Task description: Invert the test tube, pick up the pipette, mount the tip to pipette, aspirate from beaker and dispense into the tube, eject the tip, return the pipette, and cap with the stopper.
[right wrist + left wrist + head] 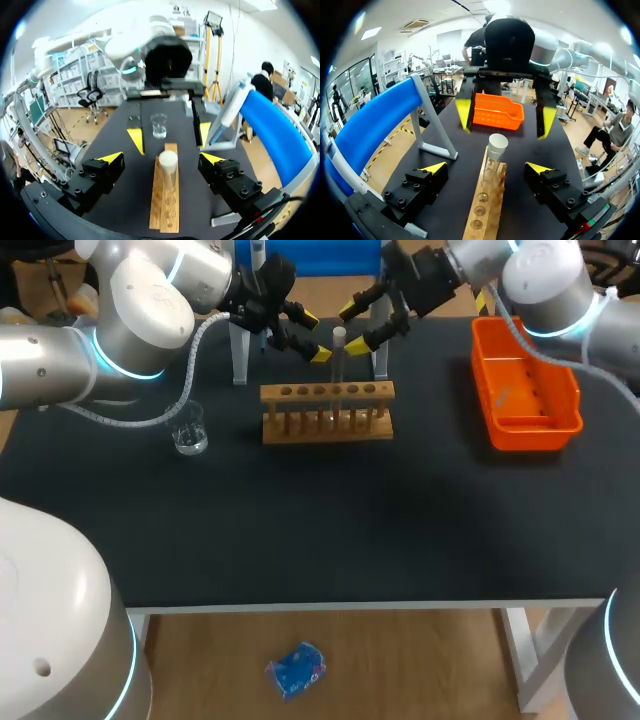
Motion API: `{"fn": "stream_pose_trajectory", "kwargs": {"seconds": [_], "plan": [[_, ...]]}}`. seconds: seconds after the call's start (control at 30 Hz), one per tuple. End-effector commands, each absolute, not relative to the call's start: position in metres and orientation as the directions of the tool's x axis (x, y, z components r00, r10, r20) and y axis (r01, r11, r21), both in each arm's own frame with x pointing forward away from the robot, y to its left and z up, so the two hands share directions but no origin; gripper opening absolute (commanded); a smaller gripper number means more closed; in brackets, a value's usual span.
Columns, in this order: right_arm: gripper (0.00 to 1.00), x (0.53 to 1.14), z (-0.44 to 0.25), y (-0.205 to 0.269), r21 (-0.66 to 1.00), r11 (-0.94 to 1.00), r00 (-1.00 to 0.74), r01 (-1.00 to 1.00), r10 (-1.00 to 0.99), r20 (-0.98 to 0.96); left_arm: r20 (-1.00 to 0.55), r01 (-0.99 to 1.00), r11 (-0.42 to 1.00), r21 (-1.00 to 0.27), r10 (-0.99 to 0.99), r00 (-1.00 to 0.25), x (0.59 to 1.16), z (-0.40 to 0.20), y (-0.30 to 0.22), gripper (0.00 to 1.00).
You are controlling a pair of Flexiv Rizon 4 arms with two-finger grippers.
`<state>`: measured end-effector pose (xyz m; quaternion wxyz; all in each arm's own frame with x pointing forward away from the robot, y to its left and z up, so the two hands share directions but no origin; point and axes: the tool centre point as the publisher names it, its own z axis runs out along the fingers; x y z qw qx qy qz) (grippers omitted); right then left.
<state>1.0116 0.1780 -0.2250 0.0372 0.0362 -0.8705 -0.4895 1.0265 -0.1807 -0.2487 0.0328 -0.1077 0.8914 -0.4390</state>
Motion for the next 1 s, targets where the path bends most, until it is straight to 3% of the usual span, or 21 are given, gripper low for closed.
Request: {"fn": "stream_pose_trajectory", "kwargs": {"seconds": [0.03, 0.17, 0.2, 0.23, 0.3, 0.47, 1.0], "plan": [[1.00, 1.005, -0.219, 0.173, 0.914, 0.402, -0.992, -0.047, -0.126, 0.004, 0.040, -0.166, 0.595, -0.786, -0.219, -0.975, 1.027, -0.247, -0.181, 1.00], [1.00, 1.003, -0.207, 0.179, 0.949, 0.309, -0.987, -0.062, -0.159, -0.013, 0.040, -0.166, 0.595, -0.786, -0.219, -0.975, 1.027, -0.247, -0.181, 1.00], [0.86, 1.003, -0.206, 0.180, 0.953, 0.297, -0.987, -0.064, -0.163, -0.016, 0.040, -0.166, 0.595, -0.786, -0.219, -0.975, 1.027, -0.247, -0.181, 1.00], [0.36, 1.002, -0.204, 0.182, 0.956, 0.285, -0.986, -0.065, -0.167, -0.017, 0.040, -0.166, 0.595, -0.786, -0.219, -0.975, 1.027, -0.247, -0.181, 1.00], [0.00, 1.001, -0.204, 0.185, 0.963, 0.262, -0.983, -0.068, -0.180, -0.020, 0.040, -0.166, 0.595, -0.786, -0.219, -0.975, 1.027, -0.247, -0.181, 1.00], [0.00, 0.998, -0.205, 0.192, 0.983, 0.175, -0.981, -0.050, -0.192, -0.015, 0.040, -0.166, 0.595, -0.786, -0.219, -0.975, 1.027, -0.247, -0.181, 1.00], [0.00, 0.998, -0.205, 0.192, 0.983, 0.175, -0.981, -0.050, -0.192, -0.015, 0.040, -0.166, 0.595, -0.786, -0.219, -0.975, 1.027, -0.247, -0.181, 1.00]]}}
